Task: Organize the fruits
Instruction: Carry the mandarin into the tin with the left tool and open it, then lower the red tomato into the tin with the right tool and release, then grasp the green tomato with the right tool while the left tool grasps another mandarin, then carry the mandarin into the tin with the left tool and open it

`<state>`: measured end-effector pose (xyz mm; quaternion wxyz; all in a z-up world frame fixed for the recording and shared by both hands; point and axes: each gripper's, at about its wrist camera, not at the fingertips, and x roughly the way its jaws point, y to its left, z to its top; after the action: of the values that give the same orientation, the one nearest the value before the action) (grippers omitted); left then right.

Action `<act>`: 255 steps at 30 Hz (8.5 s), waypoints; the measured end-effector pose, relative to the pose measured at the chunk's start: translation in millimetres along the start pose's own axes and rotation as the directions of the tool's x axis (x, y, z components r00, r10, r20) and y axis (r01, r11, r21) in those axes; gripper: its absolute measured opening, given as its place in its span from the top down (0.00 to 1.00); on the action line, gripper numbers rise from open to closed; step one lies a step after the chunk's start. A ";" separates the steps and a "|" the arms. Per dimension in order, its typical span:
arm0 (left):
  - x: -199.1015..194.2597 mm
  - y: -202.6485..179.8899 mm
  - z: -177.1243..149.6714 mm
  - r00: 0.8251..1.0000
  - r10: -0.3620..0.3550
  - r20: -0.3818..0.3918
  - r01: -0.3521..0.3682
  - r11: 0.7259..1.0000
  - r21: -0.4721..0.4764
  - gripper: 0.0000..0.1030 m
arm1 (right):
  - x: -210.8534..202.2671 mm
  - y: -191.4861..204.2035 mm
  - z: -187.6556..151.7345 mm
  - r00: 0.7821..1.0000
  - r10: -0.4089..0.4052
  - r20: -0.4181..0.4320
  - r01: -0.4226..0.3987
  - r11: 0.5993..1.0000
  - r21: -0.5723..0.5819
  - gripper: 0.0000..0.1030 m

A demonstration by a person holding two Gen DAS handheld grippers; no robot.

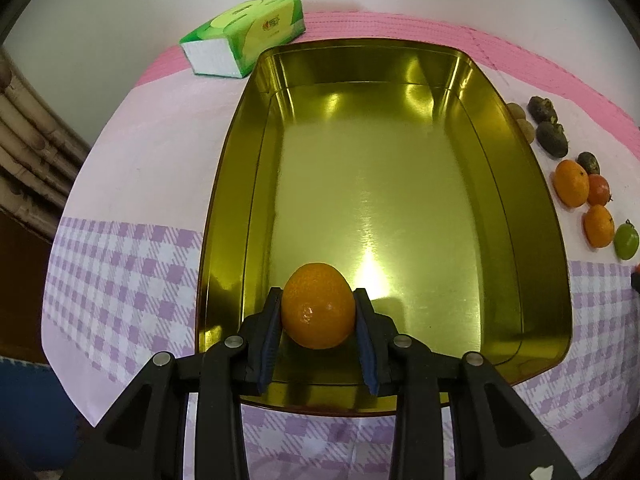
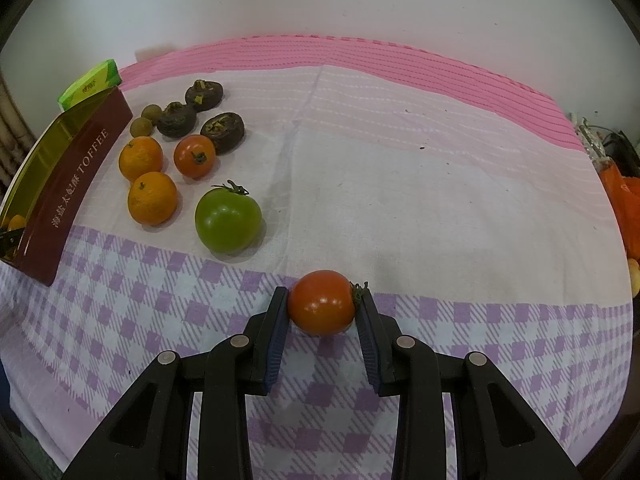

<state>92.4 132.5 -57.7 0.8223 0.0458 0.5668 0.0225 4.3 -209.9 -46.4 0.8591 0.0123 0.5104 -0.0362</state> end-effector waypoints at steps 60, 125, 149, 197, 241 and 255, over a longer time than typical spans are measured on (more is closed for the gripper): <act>-67.9 91.8 -12.6 0.977 0.116 0.177 -0.068 0.963 -0.259 0.10 | -2.0 281.6 86.7 0.962 0.268 -0.058 -0.264 0.849 -0.457 0.67; -79.6 19.8 -24.5 0.975 0.031 0.221 -0.020 0.998 -0.052 0.10 | 8.1 36.4 31.4 0.989 0.149 0.025 -0.147 0.988 -0.048 0.55; -73.5 -145.7 -1.6 0.969 -0.194 0.152 0.158 0.963 0.218 0.10 | 13.5 -4.3 27.3 0.995 0.066 0.070 -0.063 0.997 -0.040 0.62; -32.9 -198.2 12.2 0.965 -0.262 0.010 0.254 0.944 0.211 0.67 | 13.8 -26.9 16.1 0.995 0.044 0.090 -0.045 0.999 0.012 0.61; 9.1 1.8 42.4 0.998 -0.002 0.057 0.004 0.999 -0.041 0.67 | 15.9 -22.1 17.8 0.996 0.005 0.094 -0.006 1.000 0.006 0.61; 18.5 -0.8 41.2 0.999 0.013 0.035 -0.012 1.000 -0.028 0.65 | 15.8 -21.8 18.0 0.996 0.003 0.093 -0.004 1.000 0.007 0.61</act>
<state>137.5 131.2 -60.4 0.8325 0.0385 0.5517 0.0345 26.0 -233.5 -51.3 0.8818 0.0147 0.4699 -0.0372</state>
